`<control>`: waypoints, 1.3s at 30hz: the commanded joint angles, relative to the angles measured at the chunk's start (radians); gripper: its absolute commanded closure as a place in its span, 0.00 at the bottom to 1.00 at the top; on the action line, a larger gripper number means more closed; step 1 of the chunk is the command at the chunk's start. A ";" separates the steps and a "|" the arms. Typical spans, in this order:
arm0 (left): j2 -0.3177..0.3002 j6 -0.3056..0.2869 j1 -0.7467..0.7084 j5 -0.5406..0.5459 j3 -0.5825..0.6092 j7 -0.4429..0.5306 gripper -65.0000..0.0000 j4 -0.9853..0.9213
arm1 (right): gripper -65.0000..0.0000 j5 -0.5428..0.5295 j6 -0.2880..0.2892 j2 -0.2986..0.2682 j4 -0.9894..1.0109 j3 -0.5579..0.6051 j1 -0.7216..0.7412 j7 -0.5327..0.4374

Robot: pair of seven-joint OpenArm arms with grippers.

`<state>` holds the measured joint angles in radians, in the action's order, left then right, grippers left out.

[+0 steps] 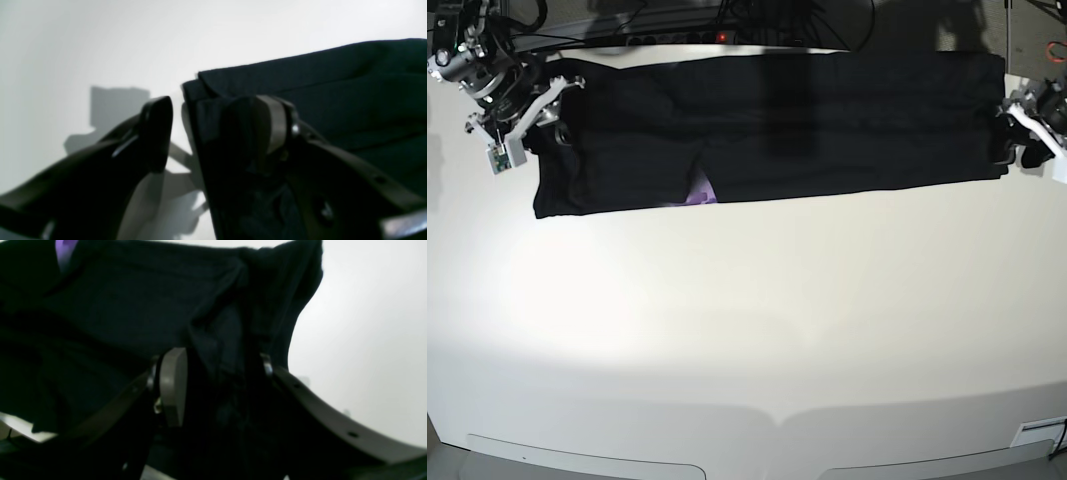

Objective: Fold the T-shirt properly

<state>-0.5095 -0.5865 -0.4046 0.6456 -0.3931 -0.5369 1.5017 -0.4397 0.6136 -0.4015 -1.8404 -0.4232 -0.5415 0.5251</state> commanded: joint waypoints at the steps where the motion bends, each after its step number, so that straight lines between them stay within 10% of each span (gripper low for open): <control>1: -0.036 -0.005 0.003 0.040 -0.012 0.008 0.43 0.026 | 0.56 -0.009 0.000 -0.014 -0.016 -0.010 0.011 -0.023; 7: -0.092 0.038 0.002 0.201 -0.012 -0.098 0.44 0.032 | 0.56 -0.010 0.000 -0.013 -0.016 -0.005 0.065 -0.019; 23: -0.031 0.047 -0.161 0.257 -0.012 -0.002 0.50 0.023 | 0.56 -0.005 0.034 -0.011 -0.016 0.230 0.065 -0.066; 39: 0.066 -0.112 -0.094 0.419 -0.098 0.075 0.50 -0.219 | 0.56 -0.005 0.034 -0.011 -0.016 0.232 0.064 -0.080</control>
<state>-0.4210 -0.6868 -0.4953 1.0401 -0.4801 -0.4793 1.2732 -0.4362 0.6434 -0.4015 -1.8400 -0.1860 -0.4797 0.4686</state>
